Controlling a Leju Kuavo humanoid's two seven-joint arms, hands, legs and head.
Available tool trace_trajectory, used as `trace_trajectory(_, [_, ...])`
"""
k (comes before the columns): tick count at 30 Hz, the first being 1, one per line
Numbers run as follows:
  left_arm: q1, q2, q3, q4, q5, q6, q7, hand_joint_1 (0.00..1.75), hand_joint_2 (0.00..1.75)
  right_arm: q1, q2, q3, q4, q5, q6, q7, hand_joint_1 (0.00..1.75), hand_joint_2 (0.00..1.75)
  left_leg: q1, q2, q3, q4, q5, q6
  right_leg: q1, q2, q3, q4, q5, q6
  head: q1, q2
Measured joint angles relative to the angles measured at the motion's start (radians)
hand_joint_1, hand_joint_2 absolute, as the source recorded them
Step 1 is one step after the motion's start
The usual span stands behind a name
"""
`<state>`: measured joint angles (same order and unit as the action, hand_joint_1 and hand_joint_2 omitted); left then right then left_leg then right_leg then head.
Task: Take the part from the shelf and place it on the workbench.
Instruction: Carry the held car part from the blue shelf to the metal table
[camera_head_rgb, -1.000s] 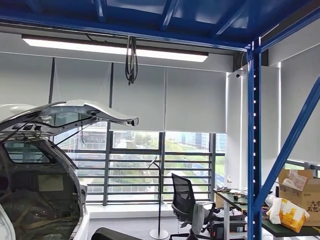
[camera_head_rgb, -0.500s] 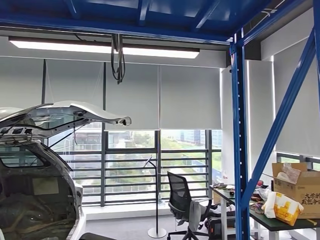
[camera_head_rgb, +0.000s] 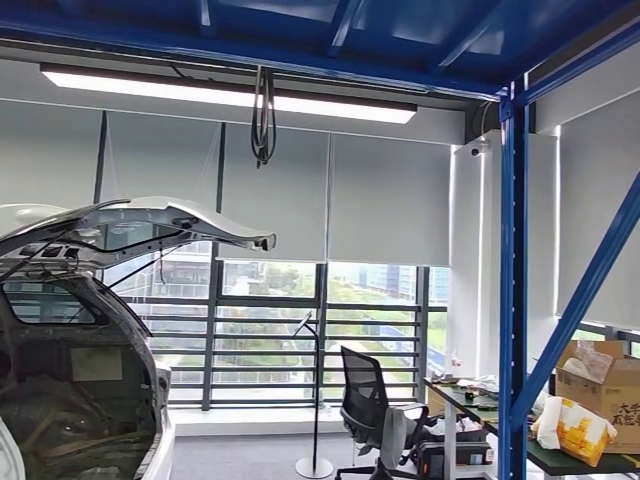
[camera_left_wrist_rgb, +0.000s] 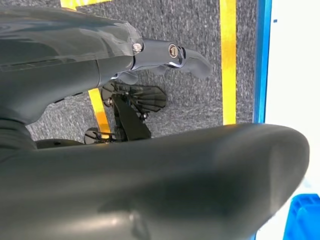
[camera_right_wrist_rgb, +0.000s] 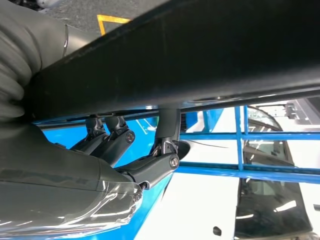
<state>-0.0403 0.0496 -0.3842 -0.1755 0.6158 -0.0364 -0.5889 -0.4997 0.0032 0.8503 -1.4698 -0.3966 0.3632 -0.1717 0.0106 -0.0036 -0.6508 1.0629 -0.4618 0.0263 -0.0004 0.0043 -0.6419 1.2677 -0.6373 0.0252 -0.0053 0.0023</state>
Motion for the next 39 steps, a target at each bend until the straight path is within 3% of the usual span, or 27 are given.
trace_trajectory(3, [0.0, 0.0, -0.001, 0.0, -0.001, 0.003, 0.0, 0.0, 1.75, -0.005, 0.0, 0.002, 0.001, 0.004, -0.001, -0.004, 1.75, 1.75, -0.003, -0.001, -0.004, -0.001, 0.011, -0.003, 0.014, 0.0, 0.117, -0.205, 0.074, -0.024, 0.0, 0.0])
trace_trajectory(4, [0.0, -0.001, -0.001, 0.0, -0.003, 0.003, 0.0, 0.0, 1.75, -0.006, 0.0, 0.002, 0.001, 0.004, -0.001, -0.005, 1.75, 1.75, -0.001, -0.001, -0.005, -0.003, 0.016, -0.008, 0.019, 0.0, 0.135, -0.242, 0.082, -0.029, 0.0, 0.0])
trace_trajectory(7, [0.0, 0.0, -0.003, 0.0, -0.007, 0.004, 0.0, 0.0, 1.75, -0.009, 0.001, 0.003, 0.001, 0.006, -0.002, -0.007, 1.75, 1.75, 0.006, -0.001, -0.007, -0.011, 0.03, -0.025, 0.024, -0.002, 0.135, -0.269, 0.103, -0.038, 0.0, 0.0])
trace_trajectory(9, [0.0, 0.0, -0.004, 0.0, -0.009, 0.004, 0.0, 0.0, 1.75, -0.011, 0.003, 0.005, 0.002, 0.007, -0.002, -0.008, 1.75, 1.75, 0.004, -0.002, -0.022, 0.018, -0.012, -0.032, 0.019, -0.007, 0.128, -0.29, 0.129, -0.048, 0.0, 0.0])
trace_trajectory(11, [0.0, 0.0, -0.005, 0.0, -0.009, 0.005, 0.0, 0.0, 1.75, -0.013, 0.004, 0.007, 0.003, 0.007, -0.003, -0.008, 1.75, 1.75, 0.004, -0.002, -0.05, 0.113, -0.099, -0.039, 0.016, -0.01, 0.11, -0.299, 0.151, -0.053, 0.0, 0.0])
trace_trajectory(13, [0.0, 0.001, -0.005, 0.0, -0.01, 0.007, 0.0, 0.0, 1.75, -0.011, 0.004, 0.01, 0.006, 0.009, -0.003, -0.009, 1.75, 1.75, 0.009, -0.002, -0.063, 0.209, -0.149, -0.048, 0.013, -0.013, 0.086, -0.293, 0.165, -0.051, 0.0, 0.0])
trace_trajectory(14, [0.0, 0.001, -0.006, 0.0, -0.01, 0.008, 0.0, 0.0, 1.75, -0.011, 0.004, 0.012, 0.008, 0.009, -0.003, -0.009, 1.75, 1.75, 0.012, -0.001, -0.053, 0.221, -0.146, -0.053, 0.011, -0.014, 0.072, -0.288, 0.171, -0.048, 0.0, 0.0])
trace_trajectory(15, [0.0, 0.001, -0.007, 0.0, -0.011, 0.008, 0.0, 0.0, 1.75, -0.01, 0.004, 0.013, 0.009, 0.01, -0.004, -0.009, 1.75, 1.75, 0.015, -0.001, -0.025, 0.197, -0.127, -0.059, 0.008, -0.014, 0.058, -0.28, 0.176, -0.043, 0.0, 0.0])
trace_trajectory(17, [-0.001, 0.001, -0.008, 0.0, -0.011, 0.009, 0.0, 0.0, 1.75, -0.01, 0.004, 0.013, 0.009, 0.011, -0.004, -0.009, 1.75, 1.75, 0.024, -0.001, 0.06, 0.081, -0.09, -0.073, 0.002, -0.014, 0.029, -0.257, 0.181, -0.034, 0.0, 0.0])
trace_trajectory(18, [-0.003, 0.0, -0.009, 0.0, -0.011, 0.009, -0.001, 0.0, 1.75, -0.01, 0.004, 0.013, 0.009, 0.011, -0.004, -0.01, 1.75, 1.75, 0.025, -0.002, 0.093, 0.029, -0.082, -0.074, 0.002, -0.014, 0.015, -0.244, 0.183, -0.028, 0.0, 0.0])
trace_trajectory(20, [-0.004, 0.0, -0.011, 0.0, -0.012, 0.01, -0.001, 0.0, 1.75, -0.009, 0.004, 0.013, 0.008, 0.012, -0.004, -0.01, 1.75, 1.75, 0.023, -0.005, 0.112, -0.012, -0.089, -0.065, 0.004, -0.012, -0.002, -0.228, 0.19, -0.015, -0.001, 0.0])
trace_trajectory(22, [-0.003, 0.0, -0.013, 0.0, -0.012, 0.012, -0.001, 0.0, 1.75, -0.008, 0.003, 0.013, 0.008, 0.013, -0.004, -0.01, 1.75, 1.75, 0.02, -0.003, 0.102, -0.011, -0.08, -0.044, 0.002, -0.011, -0.008, -0.224, 0.199, -0.004, -0.001, 0.0])
trace_trajectory(23, [-0.003, 0.0, -0.014, 0.0, -0.012, 0.012, -0.001, 0.0, 1.75, -0.008, 0.003, 0.013, 0.008, 0.013, -0.004, -0.011, 1.75, 1.75, 0.019, -0.001, 0.096, -0.012, -0.073, -0.032, 0.0, -0.01, -0.012, -0.218, 0.19, 0.001, -0.001, 0.0])
trace_trajectory(25, [-0.006, 0.001, -0.015, 0.0, -0.013, 0.013, -0.001, 0.0, 1.75, -0.008, 0.002, 0.013, 0.008, 0.014, -0.004, -0.011, 1.75, 1.75, 0.018, 0.002, 0.077, -0.013, -0.055, -0.012, -0.003, -0.01, -0.032, -0.157, 0.121, 0.008, -0.001, 0.0])
trace_trajectory(27, [-0.006, 0.001, -0.015, 0.0, -0.013, 0.013, -0.001, 0.0, 1.75, -0.007, 0.002, 0.013, 0.008, 0.014, -0.005, -0.011, 1.75, 1.75, 0.011, 0.004, 0.054, -0.013, -0.036, -0.002, -0.003, -0.009, -0.061, -0.031, 0.029, 0.011, -0.001, 0.0])
trace_trajectory(28, [-0.006, 0.001, -0.015, 0.0, -0.014, 0.013, -0.001, 0.0, 1.75, -0.006, 0.002, 0.013, 0.009, 0.014, -0.005, -0.011, 1.75, 1.75, 0.007, 0.005, 0.043, -0.013, -0.027, 0.0, -0.003, -0.009, -0.069, 0.024, 0.004, 0.01, -0.001, 0.0])
trace_trajectory(29, [-0.006, 0.001, -0.015, 0.0, -0.015, 0.013, -0.001, 0.0, 1.75, -0.005, 0.002, 0.013, 0.009, 0.014, -0.005, -0.011, 1.75, 1.75, 0.003, 0.005, 0.031, -0.012, -0.018, 0.002, -0.002, -0.009, -0.063, 0.052, 0.0, 0.007, -0.001, 0.0])
trace_trajectory(30, [-0.006, 0.001, -0.016, 0.0, -0.016, 0.013, -0.001, 0.0, 1.75, -0.005, 0.002, 0.013, 0.009, 0.014, -0.005, -0.011, 1.75, 1.75, -0.001, 0.005, 0.019, -0.012, -0.008, 0.004, 0.001, -0.008, -0.04, 0.042, 0.014, 0.0, -0.001, 0.0])
trace_trajectory(32, [-0.007, 0.001, -0.017, 0.0, -0.019, 0.013, -0.001, 0.0, 1.75, -0.007, 0.002, 0.013, 0.007, 0.014, -0.005, -0.011, 1.75, 1.75, -0.007, 0.005, -0.001, -0.012, 0.01, 0.005, 0.013, -0.007, 0.055, -0.08, 0.058, -0.022, -0.001, 0.0])
trace_trajectory(34, [-0.007, 0.0, -0.02, 0.0, -0.02, 0.013, -0.002, 0.0, 1.75, -0.012, 0.003, 0.013, 0.003, 0.014, -0.004, -0.011, 1.75, 1.75, -0.008, 0.005, -0.013, -0.014, 0.028, 0.0, 0.028, -0.006, 0.153, -0.228, 0.068, -0.043, -0.001, 0.0])
trace_trajectory(35, [-0.006, 0.0, -0.022, 0.0, -0.021, 0.013, -0.002, 0.0, 1.75, -0.015, 0.004, 0.013, 0.001, 0.014, -0.004, -0.011, 1.75, 1.75, -0.004, 0.005, -0.015, -0.017, 0.036, -0.006, 0.035, -0.006, 0.178, -0.27, 0.065, -0.048, -0.001, 0.0])
trace_trajectory(37, [-0.006, 0.0, -0.025, 0.001, -0.021, 0.014, -0.002, 0.0, 1.75, -0.017, 0.004, 0.013, 0.0, 0.014, -0.004, -0.012, 1.75, 1.75, 0.002, 0.005, -0.017, -0.026, 0.054, -0.018, 0.04, -0.005, 0.183, -0.299, 0.079, -0.051, -0.001, 0.0])
trace_trajectory(38, [-0.005, 0.001, -0.025, 0.001, -0.021, 0.014, -0.002, 0.0, 1.75, -0.018, 0.004, 0.013, 0.0, 0.014, -0.005, -0.012, 1.75, 1.75, 0.002, 0.003, -0.02, -0.027, 0.052, -0.022, 0.04, -0.008, 0.18, -0.309, 0.095, -0.053, -0.001, 0.0])
trace_trajectory(39, [-0.005, 0.002, -0.026, 0.001, -0.021, 0.014, -0.002, 0.0, 1.75, -0.019, 0.005, 0.013, 0.0, 0.014, -0.005, -0.012, 1.75, 1.75, 0.001, 0.002, -0.027, -0.017, 0.032, -0.025, 0.037, -0.01, 0.174, -0.32, 0.112, -0.057, -0.001, 0.0])
